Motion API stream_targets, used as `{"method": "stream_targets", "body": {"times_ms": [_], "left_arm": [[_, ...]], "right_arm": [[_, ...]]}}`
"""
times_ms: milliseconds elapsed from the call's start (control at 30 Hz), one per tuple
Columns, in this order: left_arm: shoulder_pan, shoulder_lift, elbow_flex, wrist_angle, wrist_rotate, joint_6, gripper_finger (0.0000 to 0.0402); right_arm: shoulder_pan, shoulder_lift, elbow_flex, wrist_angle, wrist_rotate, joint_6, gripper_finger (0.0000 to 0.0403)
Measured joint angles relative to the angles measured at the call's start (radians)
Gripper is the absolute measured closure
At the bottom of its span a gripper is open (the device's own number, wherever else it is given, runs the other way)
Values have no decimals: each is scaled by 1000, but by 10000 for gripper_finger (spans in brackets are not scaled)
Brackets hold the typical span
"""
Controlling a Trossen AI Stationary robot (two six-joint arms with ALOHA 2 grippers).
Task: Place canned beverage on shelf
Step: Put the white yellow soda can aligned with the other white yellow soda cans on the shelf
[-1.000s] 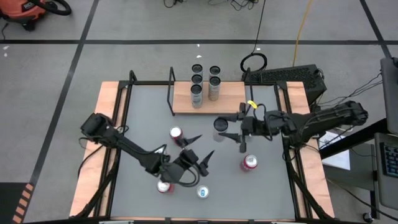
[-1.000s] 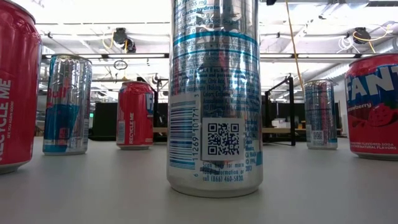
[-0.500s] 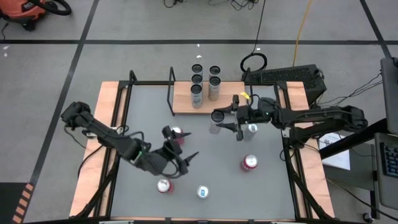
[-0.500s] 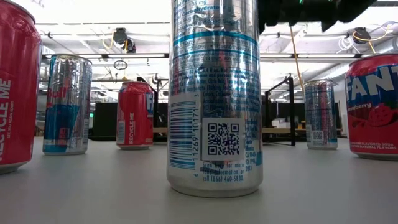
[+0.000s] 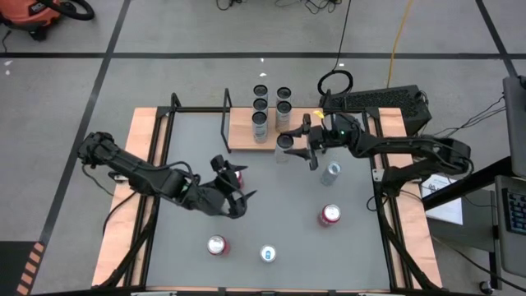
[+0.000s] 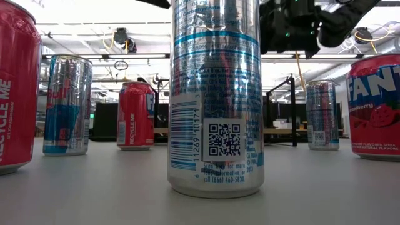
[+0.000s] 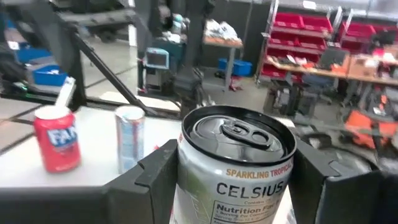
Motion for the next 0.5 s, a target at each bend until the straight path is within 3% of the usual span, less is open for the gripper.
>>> {"method": "stream_targets", "body": {"times_ms": [267, 500], "left_arm": [[20, 0, -2, -66, 6, -50, 38], [25, 0, -89, 19, 7, -51, 38]], "right_arm": [[-48, 112, 0, 122, -14, 65, 209], [-52, 157, 0, 124, -12, 24, 209]]}}
